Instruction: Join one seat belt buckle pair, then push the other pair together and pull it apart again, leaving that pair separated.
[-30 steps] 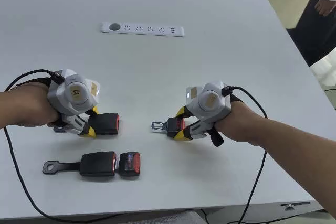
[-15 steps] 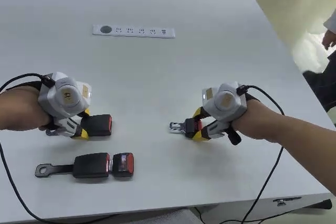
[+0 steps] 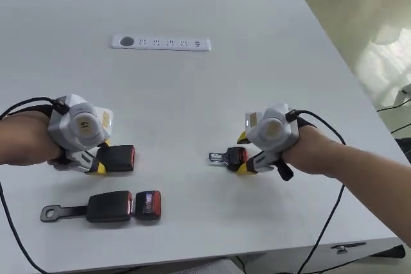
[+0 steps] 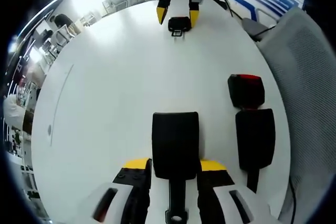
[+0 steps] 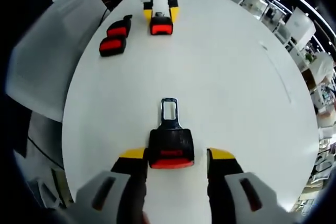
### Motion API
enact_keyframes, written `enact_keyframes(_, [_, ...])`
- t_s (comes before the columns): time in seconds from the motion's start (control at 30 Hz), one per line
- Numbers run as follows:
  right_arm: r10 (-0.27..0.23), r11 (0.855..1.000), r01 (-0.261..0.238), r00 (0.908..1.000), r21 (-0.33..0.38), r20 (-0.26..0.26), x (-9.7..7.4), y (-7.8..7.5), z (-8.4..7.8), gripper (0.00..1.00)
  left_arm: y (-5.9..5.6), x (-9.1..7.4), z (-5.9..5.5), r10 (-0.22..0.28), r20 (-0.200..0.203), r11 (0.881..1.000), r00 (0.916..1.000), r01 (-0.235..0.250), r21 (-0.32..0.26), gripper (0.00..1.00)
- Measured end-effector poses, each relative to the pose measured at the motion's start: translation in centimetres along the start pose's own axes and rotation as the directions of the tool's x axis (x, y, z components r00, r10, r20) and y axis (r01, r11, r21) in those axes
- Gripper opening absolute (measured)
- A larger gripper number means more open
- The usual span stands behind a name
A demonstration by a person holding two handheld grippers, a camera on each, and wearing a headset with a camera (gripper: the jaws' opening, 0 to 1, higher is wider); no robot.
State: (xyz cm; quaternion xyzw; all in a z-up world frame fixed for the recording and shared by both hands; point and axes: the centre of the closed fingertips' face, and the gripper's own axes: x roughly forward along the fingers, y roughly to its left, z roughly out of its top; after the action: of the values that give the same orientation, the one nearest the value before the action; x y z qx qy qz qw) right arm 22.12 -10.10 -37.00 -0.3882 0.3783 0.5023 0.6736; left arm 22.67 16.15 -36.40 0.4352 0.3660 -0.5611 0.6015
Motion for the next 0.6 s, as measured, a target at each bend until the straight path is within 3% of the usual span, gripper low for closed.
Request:
enact_keyframes(0.03, [-0.016, 1.000, 0.016, 0.9998, 0.024, 0.008, -0.1, -0.1, 0.0, 0.48, 0.2, -0.1, 0.0, 0.023, 0.009, 1.000, 0.9997, -0.023, 0.001, 0.36])
enact_keyframes(0.1, [-0.048, 0.997, 0.046, 0.9983, 0.059, 0.033, -0.3, -0.3, 0.2, 0.50, 0.2, -0.3, 0.1, 0.044, 0.043, 0.998, 0.9981, -0.042, -0.045, 0.50])
enact_keyframes(0.13, [-0.065, 0.994, 0.061, 0.9970, 0.092, 0.043, -0.6, -0.3, 0.2, 0.52, 0.1, -0.4, 0.0, 0.047, 0.041, 0.998, 0.9981, -0.045, -0.046, 0.54])
enact_keyframes(0.33, [-0.137, 0.977, 0.115, 0.9841, 0.178, 0.114, -2.8, 0.3, 1.8, 0.58, -0.5, -2.8, -0.1, 0.115, 0.089, 0.991, 0.9894, -0.108, -0.075, 0.60])
enact_keyframes(0.4, [-0.171, 0.971, 0.143, 0.9757, 0.190, 0.137, -3.6, 0.6, 2.5, 0.59, -0.3, -4.3, 0.0, 0.179, 0.124, 0.979, 0.9759, -0.164, -0.122, 0.62])
enact_keyframes(0.53, [-0.199, 0.964, 0.158, 0.9623, 0.212, 0.186, -5.0, 2.0, 4.0, 0.60, -0.7, -6.3, -0.1, 0.237, 0.160, 0.959, 0.9582, -0.204, -0.198, 0.67])
enact_keyframes(0.6, [-0.214, 0.958, 0.165, 0.9556, 0.234, 0.202, -5.5, 3.1, 4.5, 0.60, -1.5, -7.4, -0.2, 0.269, 0.185, 0.940, 0.9451, -0.216, -0.263, 0.68])
